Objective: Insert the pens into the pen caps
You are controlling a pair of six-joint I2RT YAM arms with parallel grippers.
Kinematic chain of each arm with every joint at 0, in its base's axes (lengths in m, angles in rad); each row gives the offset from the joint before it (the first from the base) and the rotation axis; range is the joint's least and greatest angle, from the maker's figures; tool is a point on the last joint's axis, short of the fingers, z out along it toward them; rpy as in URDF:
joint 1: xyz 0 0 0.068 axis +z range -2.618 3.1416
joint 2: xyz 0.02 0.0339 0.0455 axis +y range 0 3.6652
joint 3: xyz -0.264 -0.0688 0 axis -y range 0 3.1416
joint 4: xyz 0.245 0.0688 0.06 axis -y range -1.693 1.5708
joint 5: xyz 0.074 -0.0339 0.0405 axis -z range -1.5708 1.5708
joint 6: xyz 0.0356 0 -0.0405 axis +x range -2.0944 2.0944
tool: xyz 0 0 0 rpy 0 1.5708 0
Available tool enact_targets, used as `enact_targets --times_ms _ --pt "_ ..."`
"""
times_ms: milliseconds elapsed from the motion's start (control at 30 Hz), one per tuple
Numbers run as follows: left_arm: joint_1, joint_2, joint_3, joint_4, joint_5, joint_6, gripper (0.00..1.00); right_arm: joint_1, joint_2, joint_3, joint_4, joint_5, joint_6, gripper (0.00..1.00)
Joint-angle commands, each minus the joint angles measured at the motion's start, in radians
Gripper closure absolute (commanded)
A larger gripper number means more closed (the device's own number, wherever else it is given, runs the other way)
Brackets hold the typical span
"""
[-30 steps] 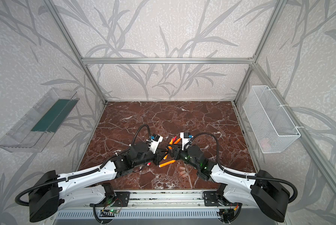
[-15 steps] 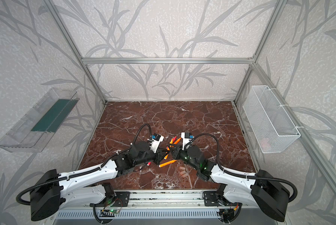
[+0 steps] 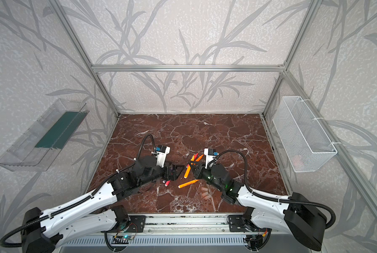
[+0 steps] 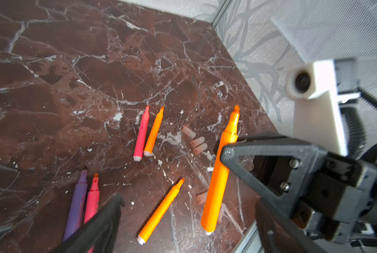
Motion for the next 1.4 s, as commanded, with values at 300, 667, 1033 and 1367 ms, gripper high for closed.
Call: enact_targets --times_ms 300,667,1033,1367 --pt "0.012 0.114 -0.12 0.278 0.273 0.232 0.27 0.005 -0.036 -0.021 0.027 0.028 -0.05 1.0" --pt "0.01 0.245 -0.085 0.299 0.337 0.228 0.43 0.033 0.068 0.007 0.127 -0.037 -0.033 1.0" --pt "0.01 0.256 -0.094 0.334 0.344 0.221 0.6 0.067 0.214 -0.034 0.369 -0.03 0.058 1.0" --pt "0.01 0.263 -0.077 0.3 0.273 0.206 0.95 0.086 0.234 -0.032 0.363 0.012 0.073 1.0"
